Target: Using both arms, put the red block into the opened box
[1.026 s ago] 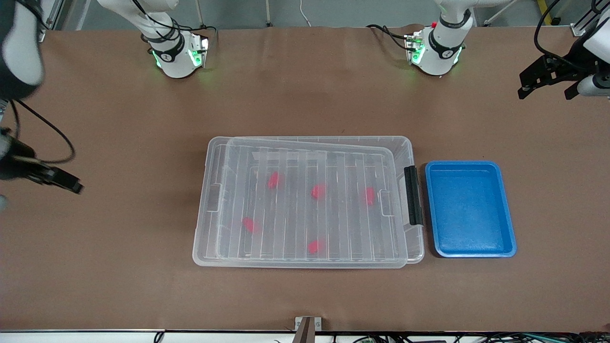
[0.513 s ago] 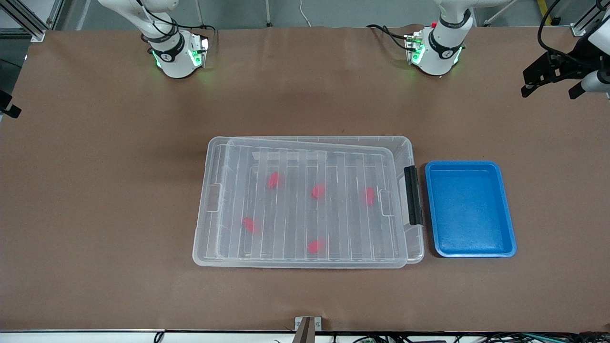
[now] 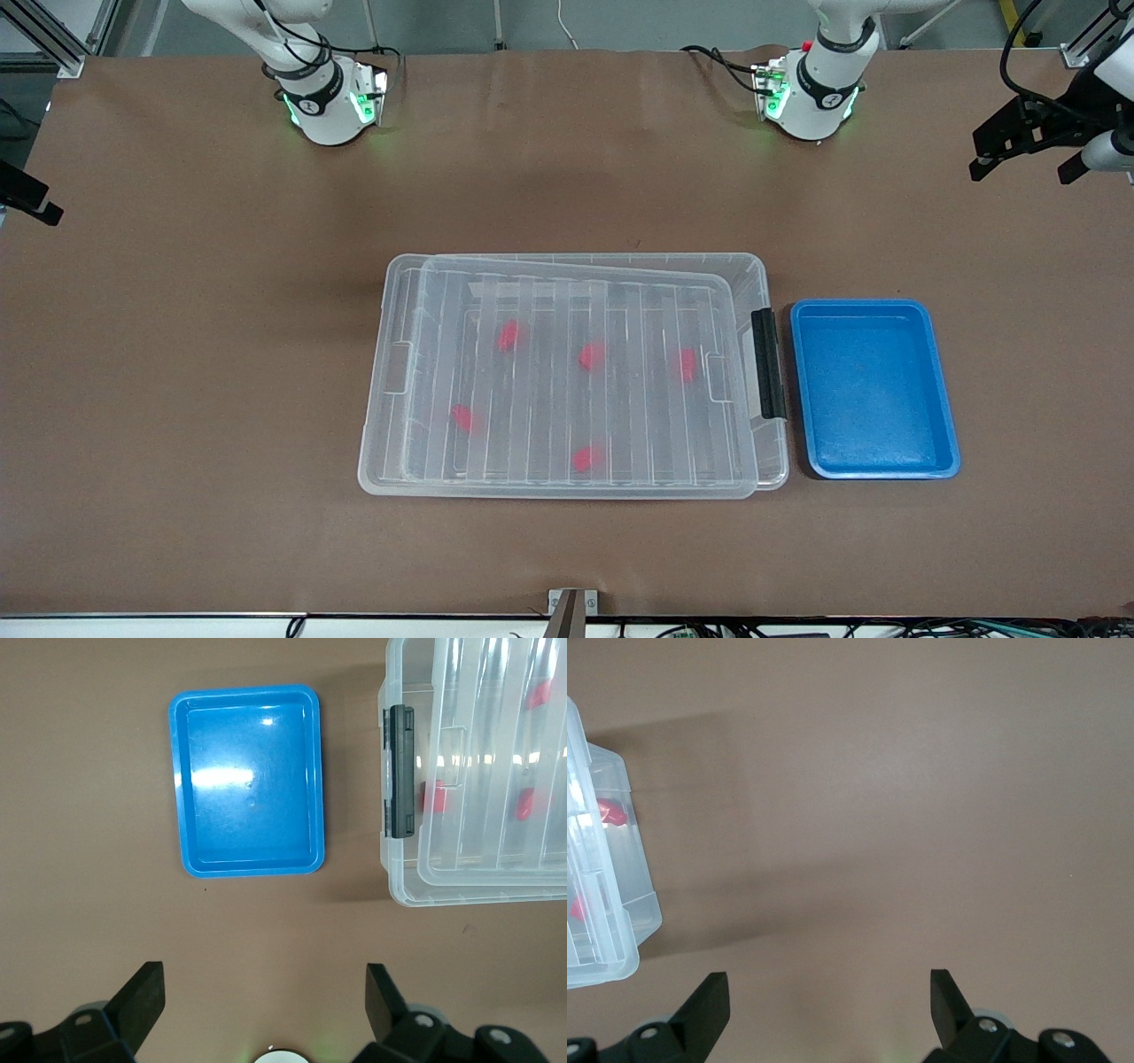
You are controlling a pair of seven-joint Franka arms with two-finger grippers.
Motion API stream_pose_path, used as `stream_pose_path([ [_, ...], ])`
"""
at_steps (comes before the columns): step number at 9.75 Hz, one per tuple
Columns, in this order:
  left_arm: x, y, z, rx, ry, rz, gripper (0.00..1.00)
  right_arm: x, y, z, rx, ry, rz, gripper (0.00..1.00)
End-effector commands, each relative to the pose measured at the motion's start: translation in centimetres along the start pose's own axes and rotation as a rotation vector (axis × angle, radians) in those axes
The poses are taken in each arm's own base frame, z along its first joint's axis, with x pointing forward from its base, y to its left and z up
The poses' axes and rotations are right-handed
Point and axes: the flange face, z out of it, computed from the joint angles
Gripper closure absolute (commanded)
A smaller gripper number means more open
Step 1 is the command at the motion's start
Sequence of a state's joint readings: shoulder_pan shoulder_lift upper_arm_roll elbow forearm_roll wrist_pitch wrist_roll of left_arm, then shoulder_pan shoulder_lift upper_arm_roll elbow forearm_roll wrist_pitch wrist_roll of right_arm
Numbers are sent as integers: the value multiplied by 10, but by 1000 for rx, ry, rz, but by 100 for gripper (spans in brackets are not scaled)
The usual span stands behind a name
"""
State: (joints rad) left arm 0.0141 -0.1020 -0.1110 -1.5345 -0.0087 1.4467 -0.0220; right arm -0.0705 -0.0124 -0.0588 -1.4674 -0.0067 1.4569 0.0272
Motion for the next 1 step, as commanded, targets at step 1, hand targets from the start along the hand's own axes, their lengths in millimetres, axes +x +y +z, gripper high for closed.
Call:
stream_pose_path([
  [1,2,-2,11,-3,-30,16,0,-8,-5,-2,0,16,-14,0],
])
